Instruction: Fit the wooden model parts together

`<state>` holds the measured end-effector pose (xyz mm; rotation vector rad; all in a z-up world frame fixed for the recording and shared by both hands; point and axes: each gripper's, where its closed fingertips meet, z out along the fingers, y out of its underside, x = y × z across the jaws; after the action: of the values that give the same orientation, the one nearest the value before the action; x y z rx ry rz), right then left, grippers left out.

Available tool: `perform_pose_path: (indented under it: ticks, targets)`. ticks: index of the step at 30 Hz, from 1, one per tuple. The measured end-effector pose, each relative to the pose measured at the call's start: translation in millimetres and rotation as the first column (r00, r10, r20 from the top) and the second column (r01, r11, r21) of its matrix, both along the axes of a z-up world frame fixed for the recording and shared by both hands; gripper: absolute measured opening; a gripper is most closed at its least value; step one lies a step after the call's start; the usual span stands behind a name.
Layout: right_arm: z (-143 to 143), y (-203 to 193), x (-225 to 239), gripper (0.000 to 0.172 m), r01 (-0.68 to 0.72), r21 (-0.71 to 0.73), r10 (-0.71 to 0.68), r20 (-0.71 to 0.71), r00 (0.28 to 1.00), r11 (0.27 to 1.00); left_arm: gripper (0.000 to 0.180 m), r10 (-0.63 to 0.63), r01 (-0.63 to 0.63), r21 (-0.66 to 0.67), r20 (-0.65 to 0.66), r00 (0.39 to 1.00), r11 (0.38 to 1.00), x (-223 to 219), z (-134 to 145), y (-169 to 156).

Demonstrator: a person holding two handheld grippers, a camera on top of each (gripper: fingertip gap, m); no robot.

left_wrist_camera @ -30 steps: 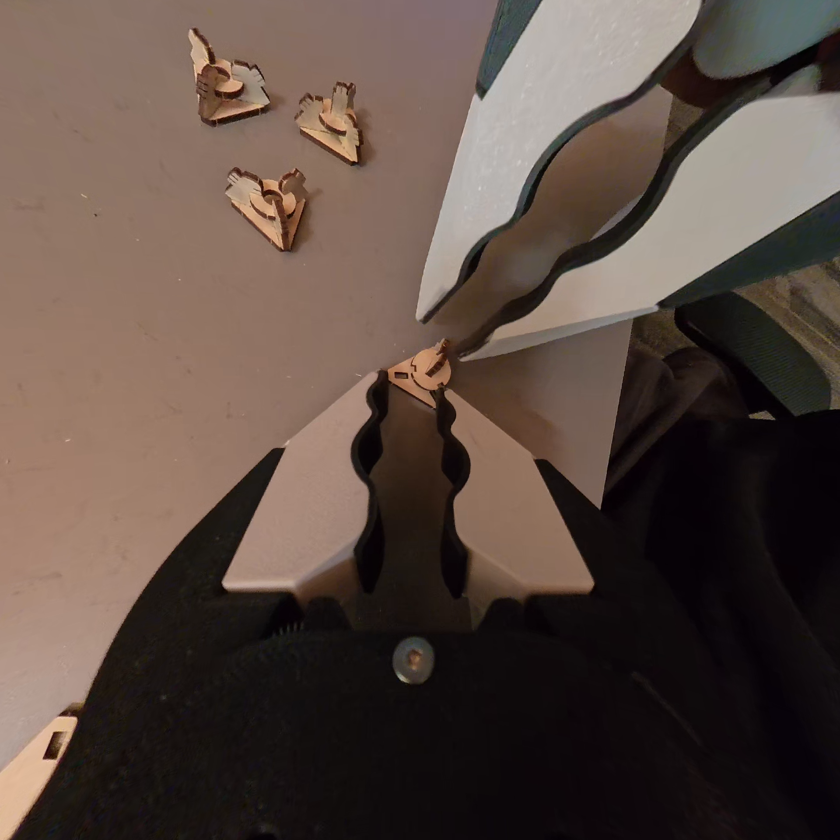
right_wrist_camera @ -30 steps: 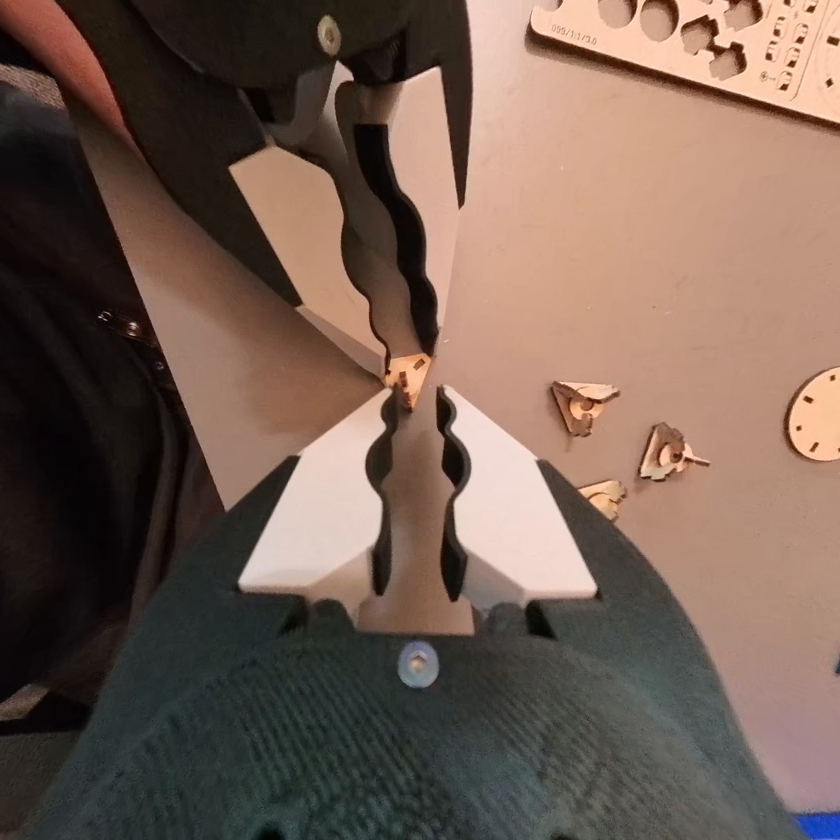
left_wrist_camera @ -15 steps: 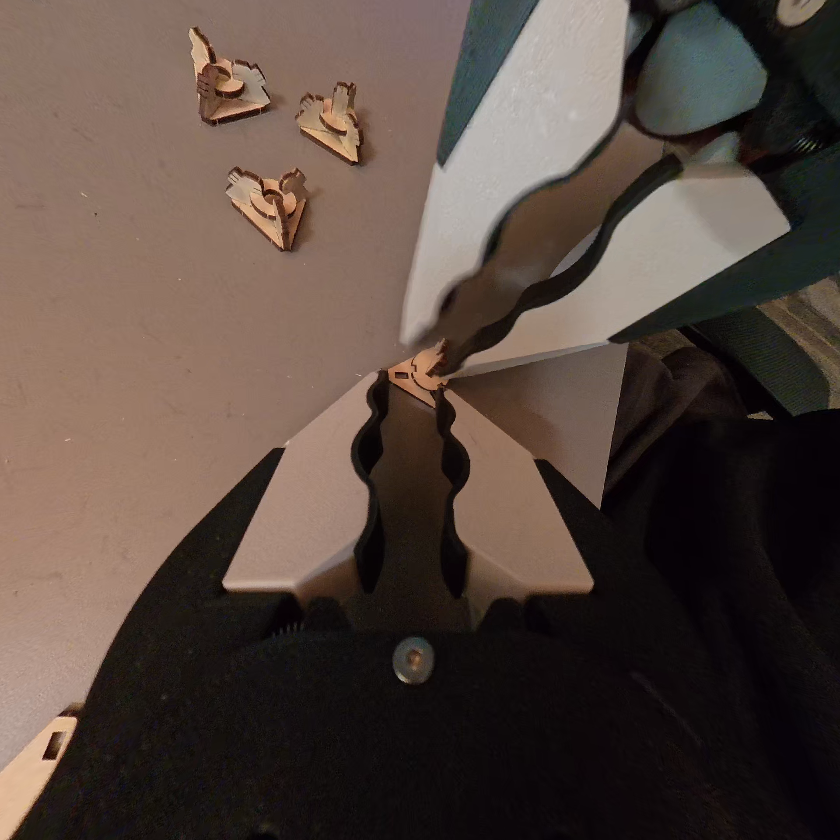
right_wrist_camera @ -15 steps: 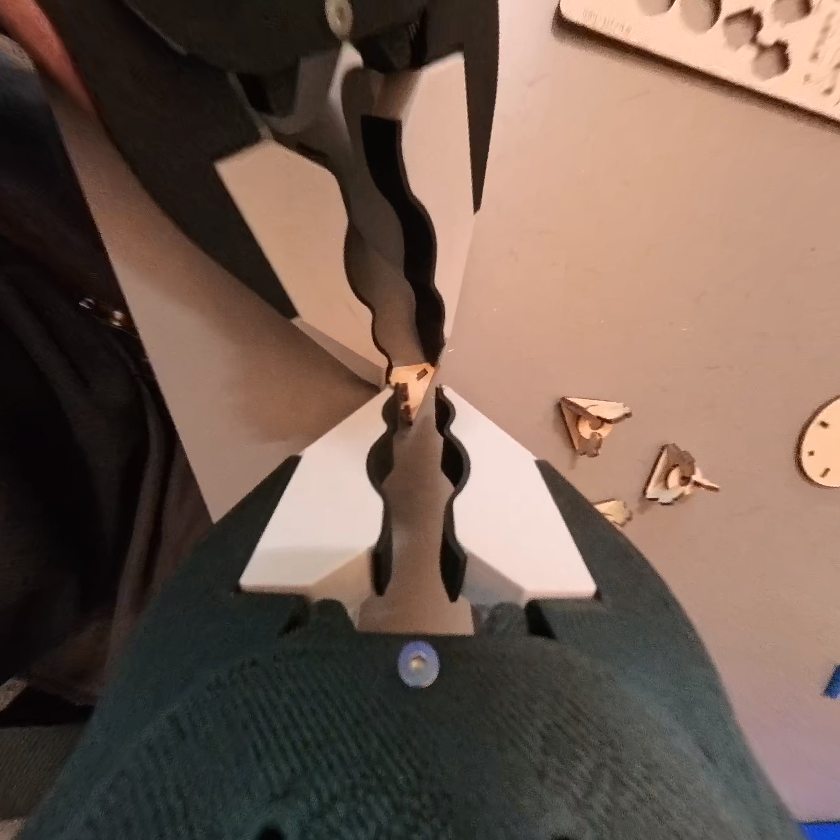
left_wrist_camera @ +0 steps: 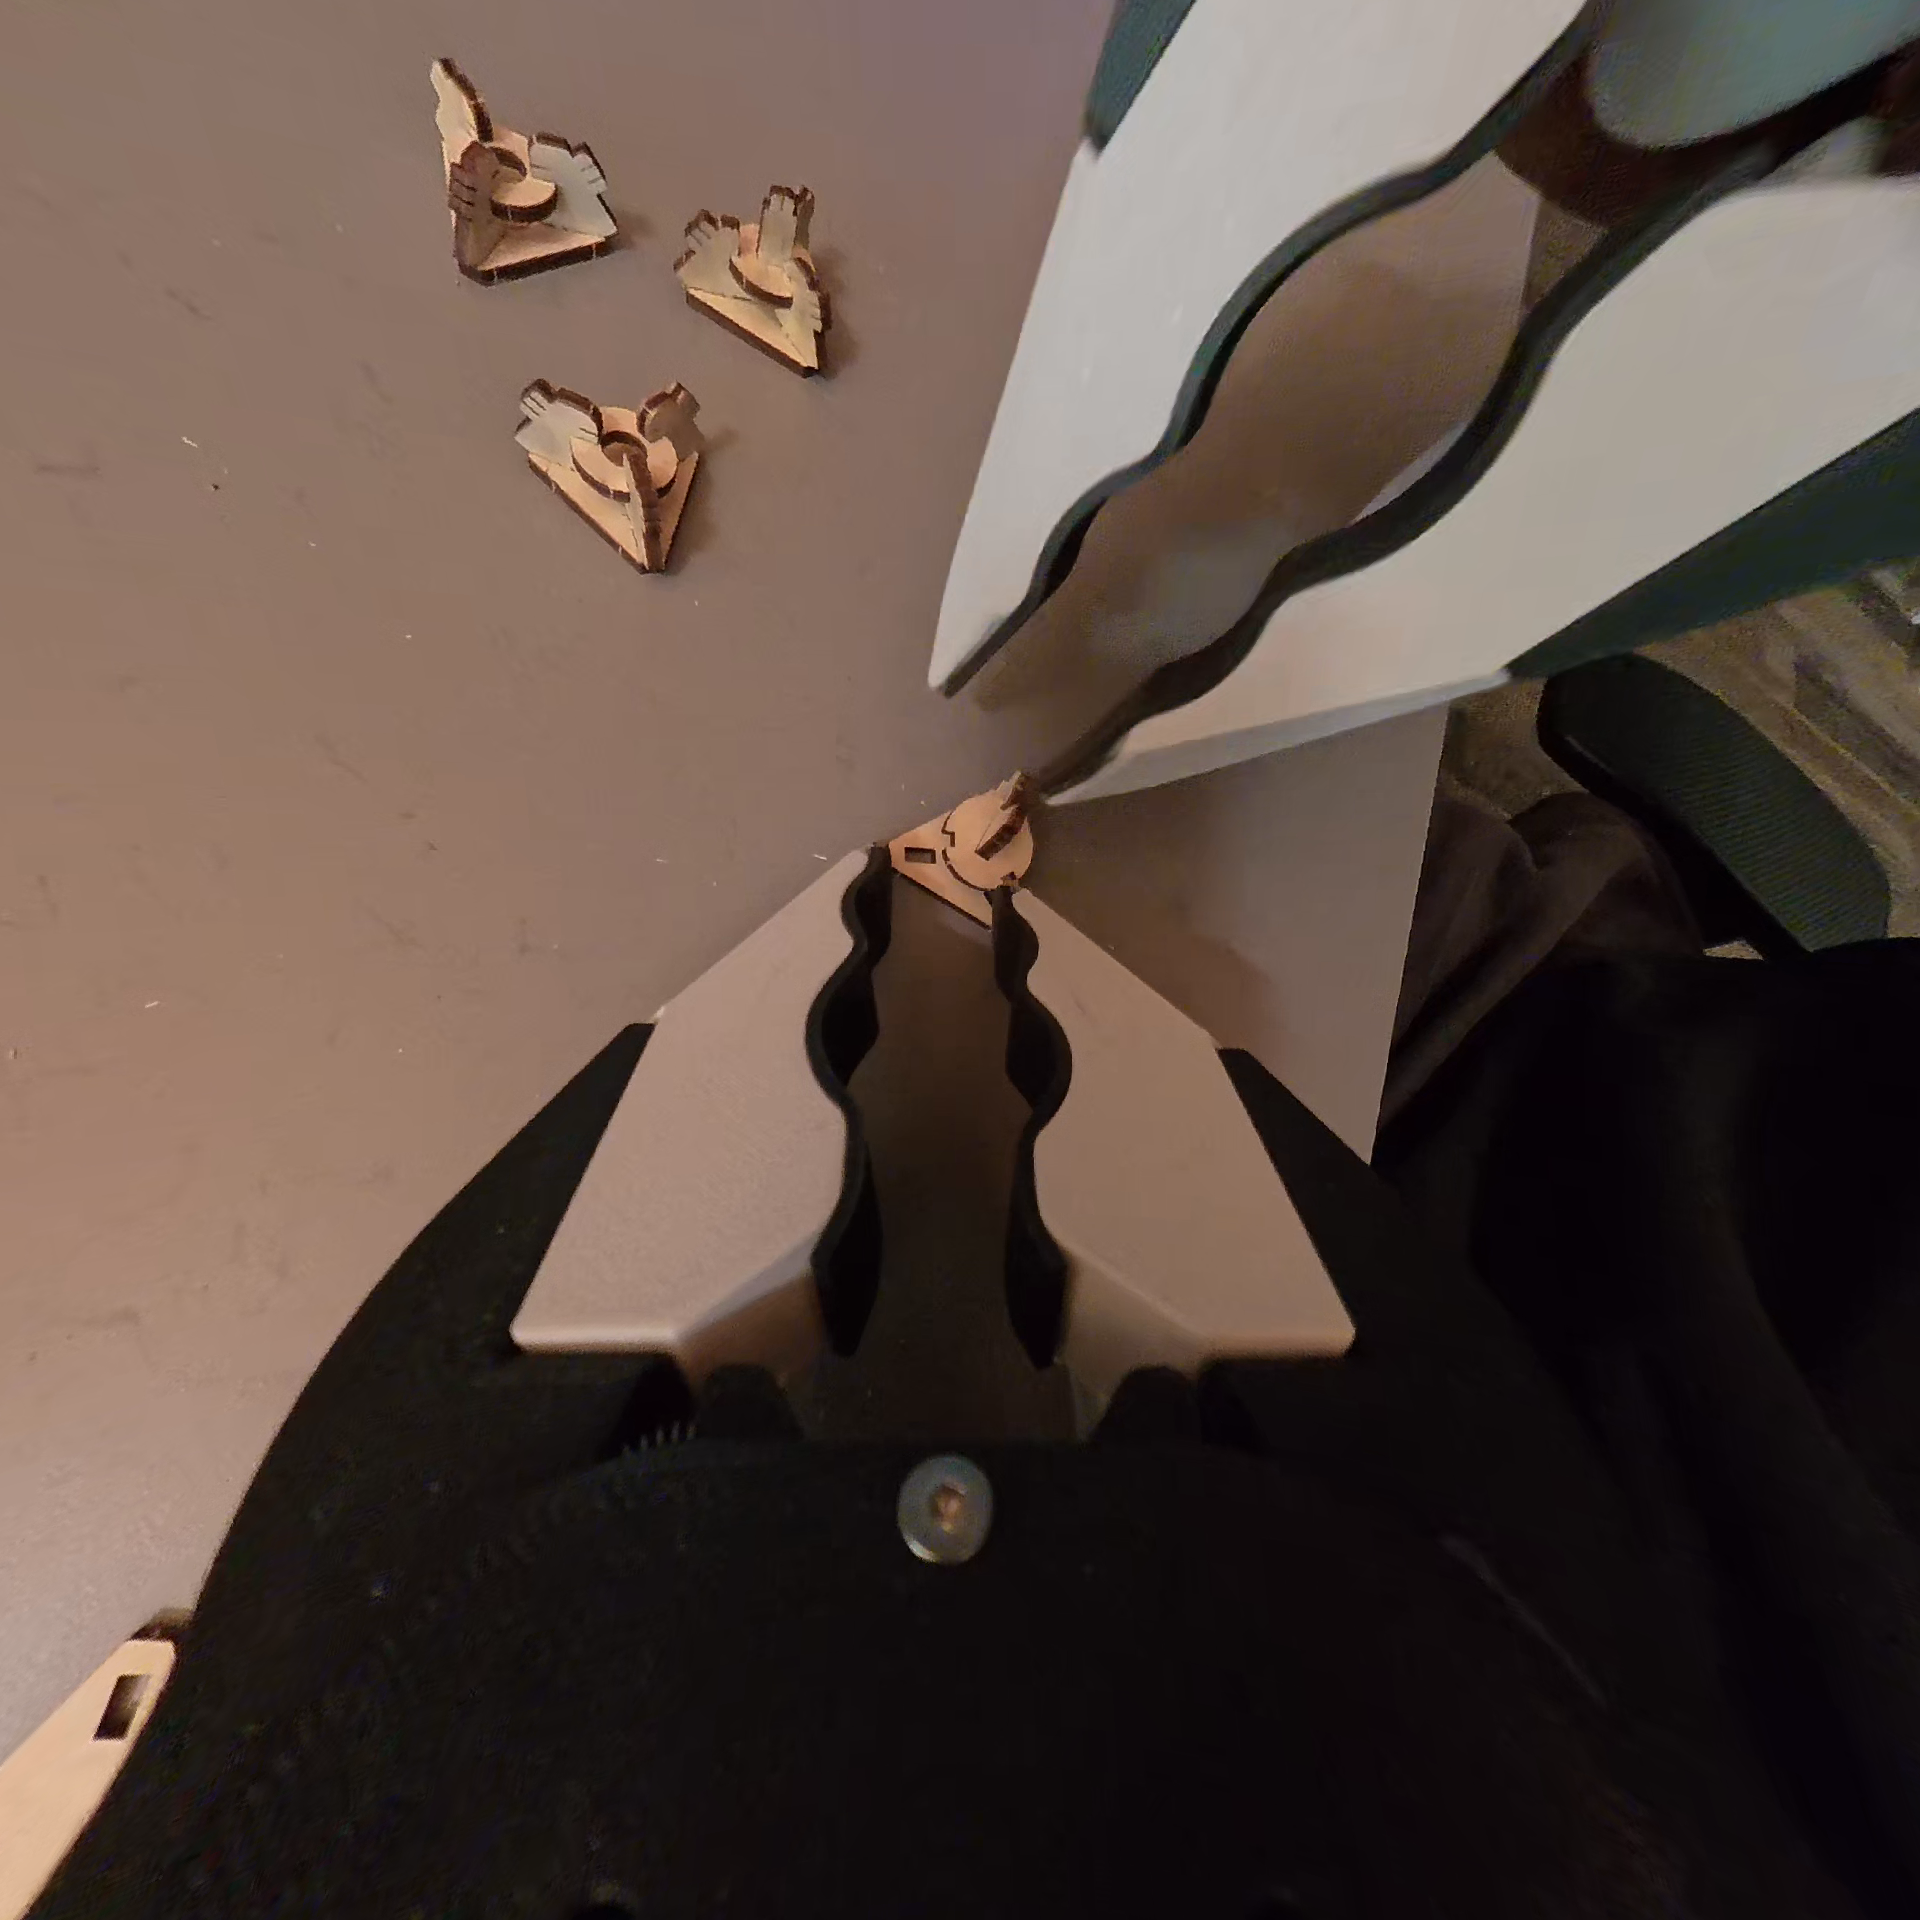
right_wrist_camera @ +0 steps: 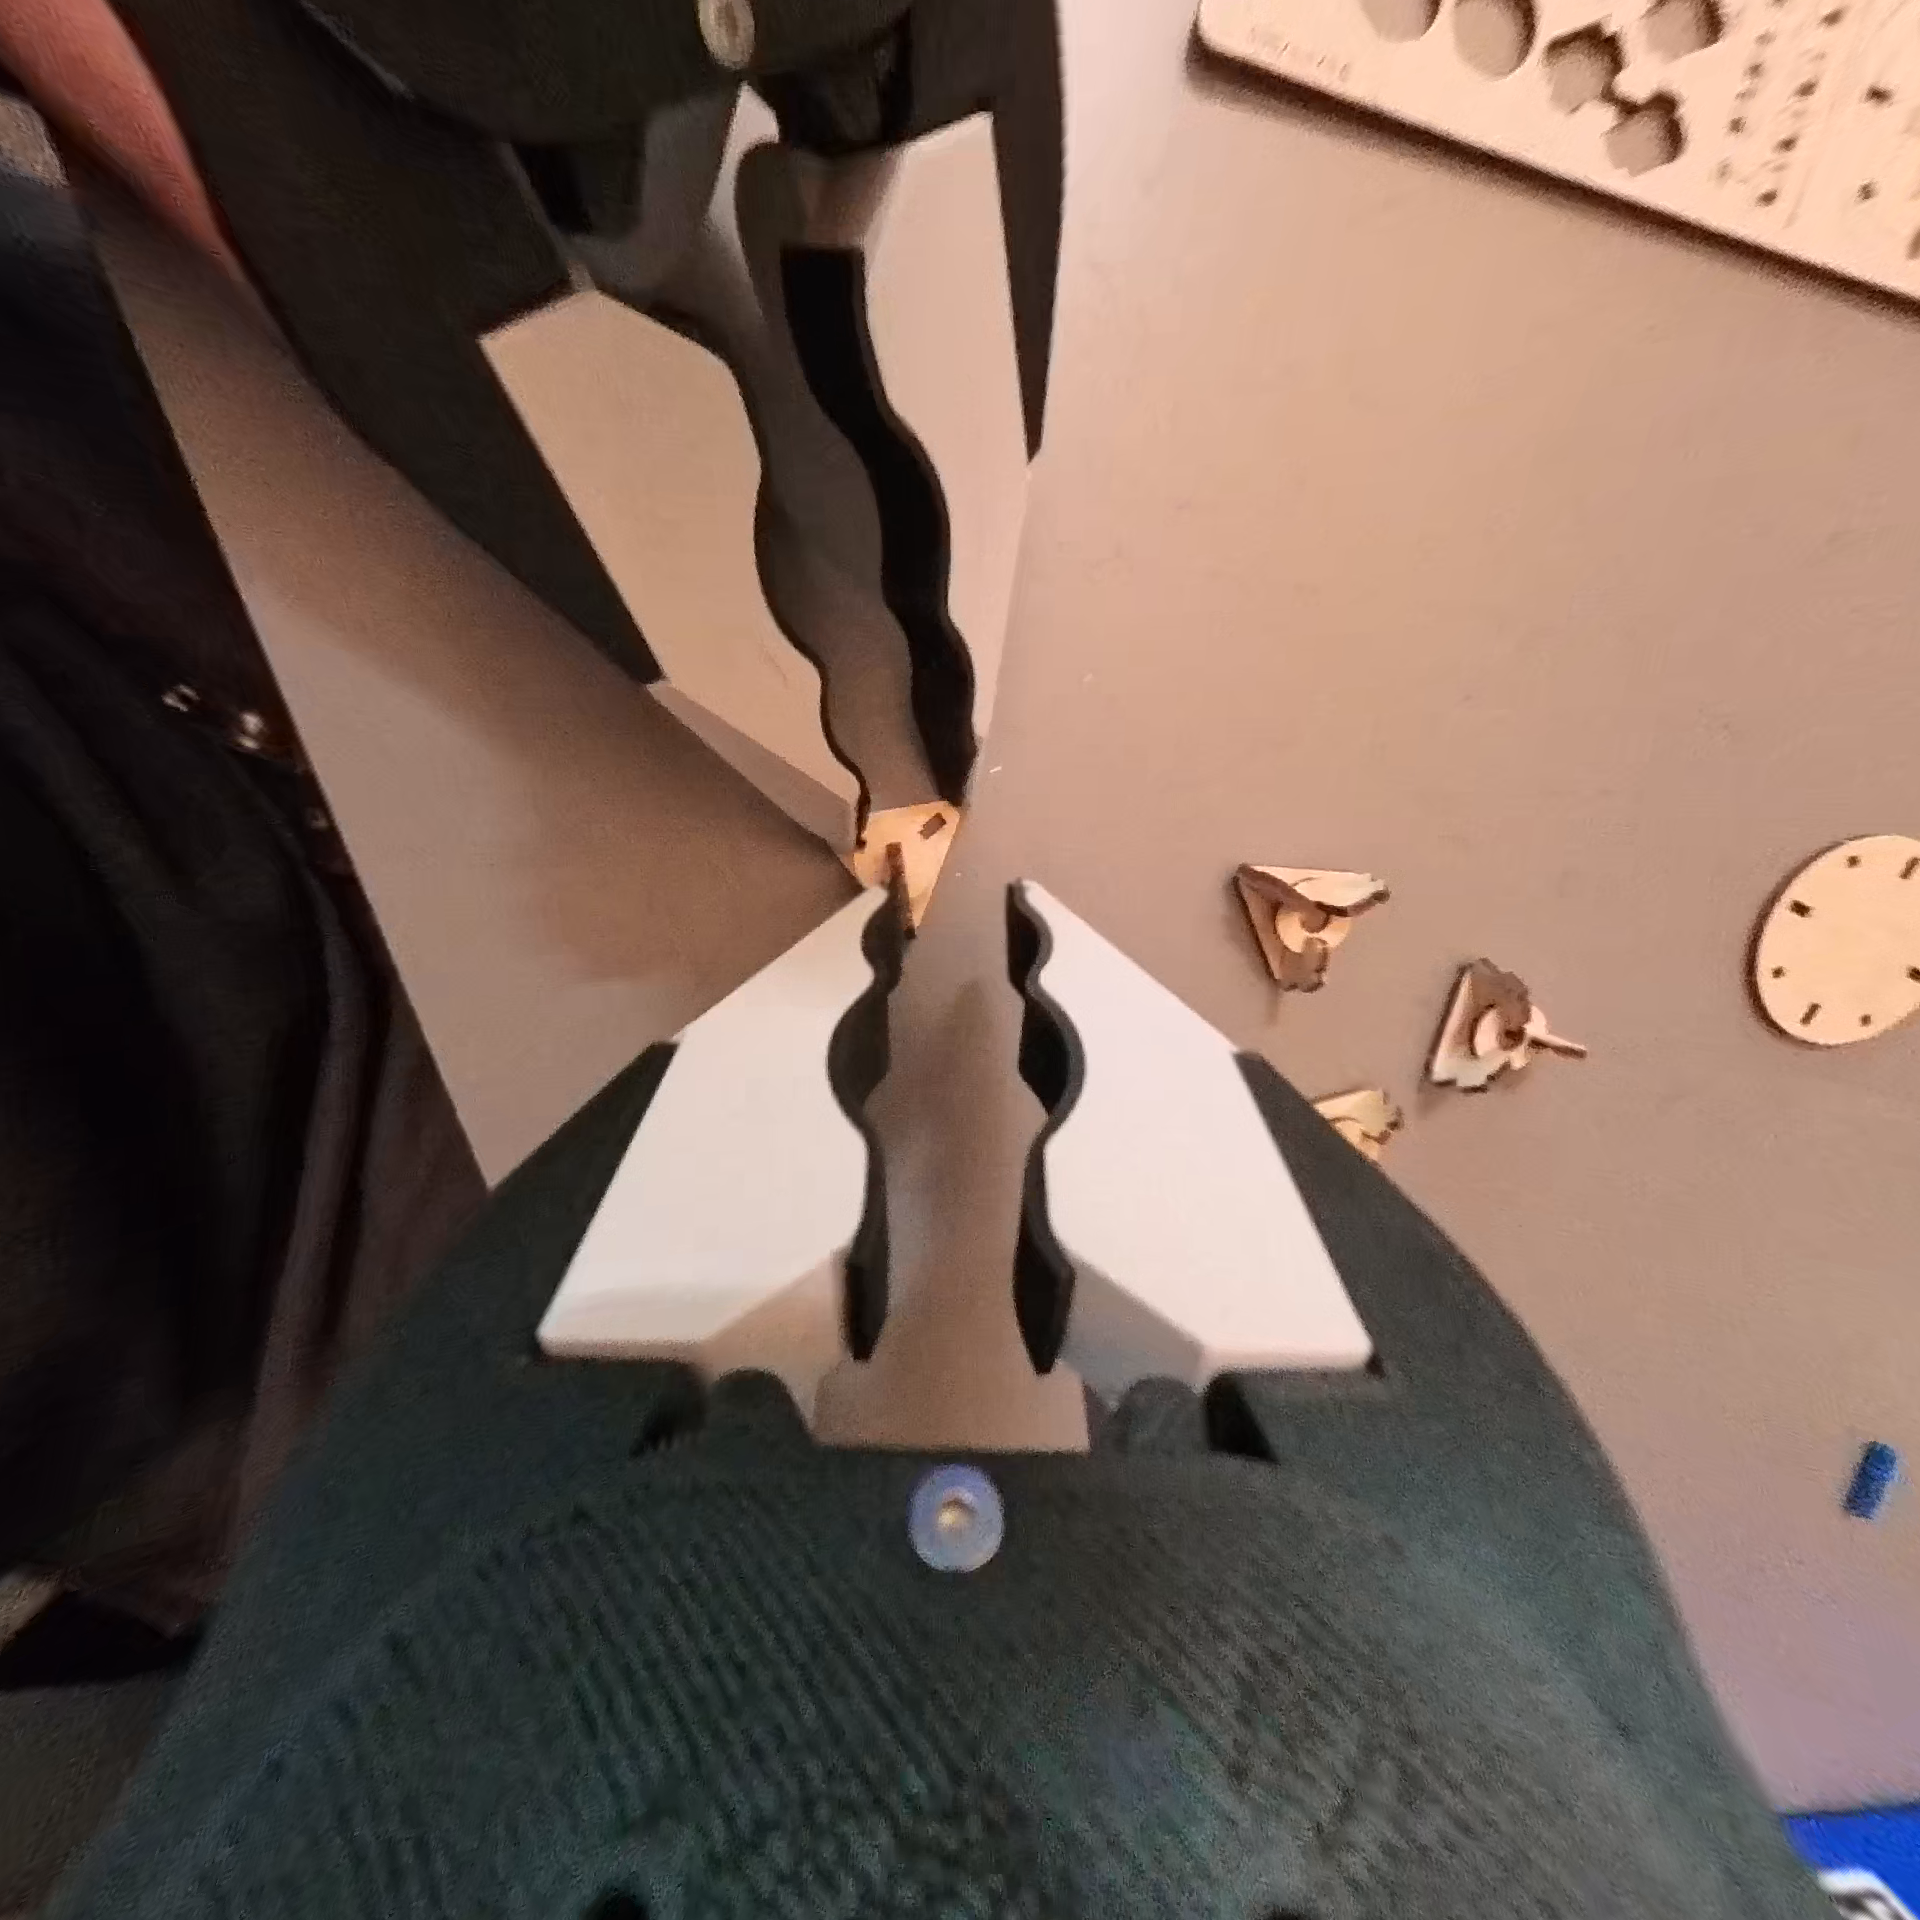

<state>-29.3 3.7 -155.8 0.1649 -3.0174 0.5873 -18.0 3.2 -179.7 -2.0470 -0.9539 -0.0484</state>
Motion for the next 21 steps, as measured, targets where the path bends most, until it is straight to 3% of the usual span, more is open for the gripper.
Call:
perform_pose_path:
  ticks: [1,6,10,14,18,21]
  targets:
    - [4,1,0,0.019,0.017,-0.027,-0.016,0.009,1.000,0.999,0.019,0.000,0.000,0.000,0.000,1.000,1.000,0,0,0]
    - [-17,14,1,0.021,0.065,-0.067,-0.064,0.026,0.998,0.996,0.019,-0.001,0.001,0.001,0.001,1.000,1.000,0,0,0]
    - [-23,6,9,0.003,0.061,-0.162,-0.052,0.056,0.997,0.985,0.019,-0.010,0.010,0.027,0.017,1.000,1.000,1,1,1]
    - [-7,5,10,0.001,0.168,-0.273,-0.111,0.210,0.971,0.947,0.037,-0.016,0.008,0.212,0.033,0.999,0.977,1,21,-1]
    - [23,8,14,0.001,0.375,-0.360,-0.144,0.530,0.836,0.854,0.046,0.053,-0.007,0.405,-0.101,0.993,0.914,-4,58,-13]
    - [40,13,19,0.001,0.503,-0.334,-0.117,0.731,0.672,0.797,0.048,0.042,0.058,0.406,-0.234,0.971,0.912,2,72,-10]
